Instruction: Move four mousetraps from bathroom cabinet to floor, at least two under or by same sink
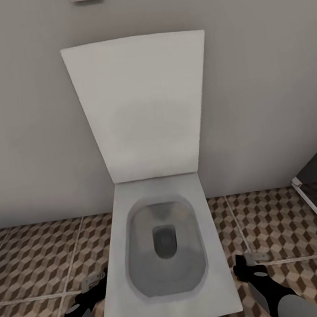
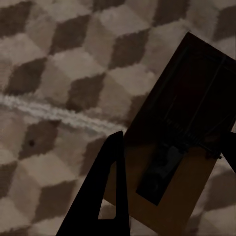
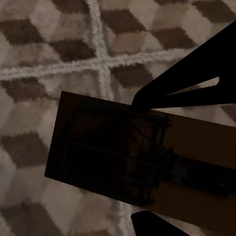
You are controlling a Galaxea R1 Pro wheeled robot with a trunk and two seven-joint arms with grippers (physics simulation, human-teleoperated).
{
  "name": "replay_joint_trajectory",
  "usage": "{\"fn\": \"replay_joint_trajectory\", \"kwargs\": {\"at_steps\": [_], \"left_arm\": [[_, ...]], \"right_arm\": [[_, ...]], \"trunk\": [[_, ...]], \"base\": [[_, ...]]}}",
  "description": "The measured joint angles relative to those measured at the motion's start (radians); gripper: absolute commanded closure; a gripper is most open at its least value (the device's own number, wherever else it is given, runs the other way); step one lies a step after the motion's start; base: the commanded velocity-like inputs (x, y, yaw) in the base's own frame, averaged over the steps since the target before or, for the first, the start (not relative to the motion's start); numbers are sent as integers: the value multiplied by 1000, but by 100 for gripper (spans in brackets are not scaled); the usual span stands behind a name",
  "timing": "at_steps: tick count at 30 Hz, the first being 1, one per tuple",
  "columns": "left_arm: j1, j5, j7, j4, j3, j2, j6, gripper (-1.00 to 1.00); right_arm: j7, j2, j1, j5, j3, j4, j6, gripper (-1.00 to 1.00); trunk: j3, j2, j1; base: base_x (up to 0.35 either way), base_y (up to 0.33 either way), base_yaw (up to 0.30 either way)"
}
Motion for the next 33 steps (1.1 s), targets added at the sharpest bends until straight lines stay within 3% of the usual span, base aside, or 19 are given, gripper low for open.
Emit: {"fn": "replay_joint_trajectory", "kwargs": {"at_steps": [22,33], "left_arm": [[0,0,0,0,-1,0,0,100],[0,-2,0,0,-1,-1,0,100]], "right_arm": [[-4,0,0,0,-3,0,-6,100],[-6,0,0,-2,-3,-1,-11,100]], "trunk": [[-33,0,0],[-35,0,0]], "base": [[0,0,82],[0,0,-76]]}}
